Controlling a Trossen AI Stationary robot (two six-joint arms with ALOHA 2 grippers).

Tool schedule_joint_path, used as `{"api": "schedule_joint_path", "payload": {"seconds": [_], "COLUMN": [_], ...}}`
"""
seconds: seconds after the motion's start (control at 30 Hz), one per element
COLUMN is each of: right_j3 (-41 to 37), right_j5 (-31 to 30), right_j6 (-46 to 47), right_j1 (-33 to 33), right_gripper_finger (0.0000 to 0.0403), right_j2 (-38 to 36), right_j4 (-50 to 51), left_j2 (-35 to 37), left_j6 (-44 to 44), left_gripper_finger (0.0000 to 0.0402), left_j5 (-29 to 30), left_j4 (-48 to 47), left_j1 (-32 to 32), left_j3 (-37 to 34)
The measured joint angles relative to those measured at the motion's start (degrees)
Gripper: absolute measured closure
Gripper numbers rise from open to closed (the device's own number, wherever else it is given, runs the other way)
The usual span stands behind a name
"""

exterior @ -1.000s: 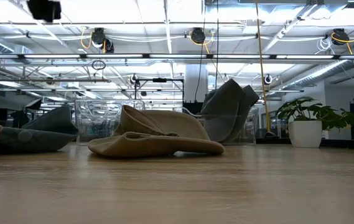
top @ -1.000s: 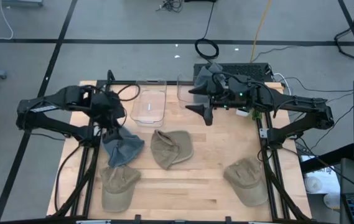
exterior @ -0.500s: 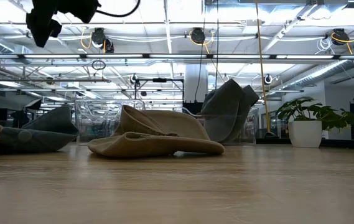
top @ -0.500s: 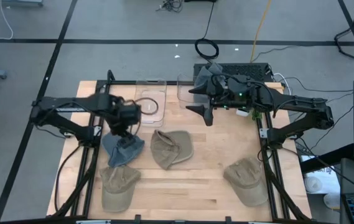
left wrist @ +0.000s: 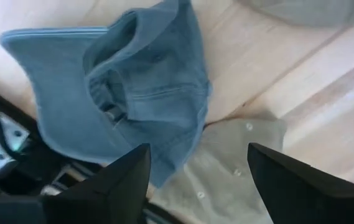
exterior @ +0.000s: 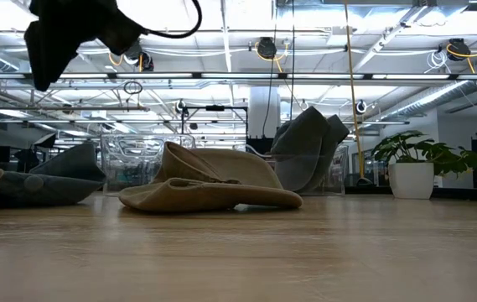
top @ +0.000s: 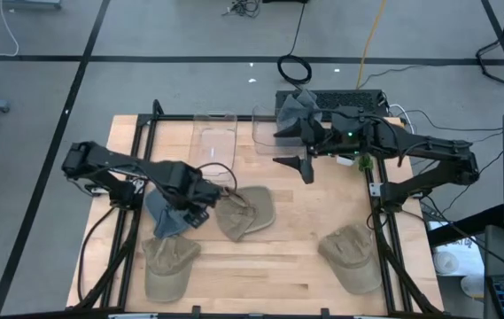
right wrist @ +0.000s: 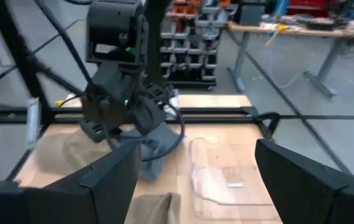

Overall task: Pick & Place hat
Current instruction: Put the blue cap into the right transparent bin

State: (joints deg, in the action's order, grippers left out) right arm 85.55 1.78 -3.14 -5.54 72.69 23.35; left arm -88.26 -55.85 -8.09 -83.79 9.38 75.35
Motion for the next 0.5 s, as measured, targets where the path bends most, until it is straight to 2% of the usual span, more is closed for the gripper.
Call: {"api": "schedule_joint_path", "payload": {"seconds": [0.23,0.5], "right_j3": [0.0,0.0], "right_j5": [-0.1,0.0], "right_j6": [-0.8,-0.6], "right_j1": [0.0,0.0], "right_gripper_finger": [0.0099,0.0099], "right_j2": [-2.3,-5.7], "right_j4": [-0.3,-0.2], "left_j2": [-4.4,-12.2], "left_j6": [-6.2,-7.7], "left_gripper_finger": [0.0124,0.0124], "left_j5": [4.8,8.6], "left_j4": [3.7,4.1], "left_j1": [3.8,8.4], "left_j3": [0.0,0.0]}}
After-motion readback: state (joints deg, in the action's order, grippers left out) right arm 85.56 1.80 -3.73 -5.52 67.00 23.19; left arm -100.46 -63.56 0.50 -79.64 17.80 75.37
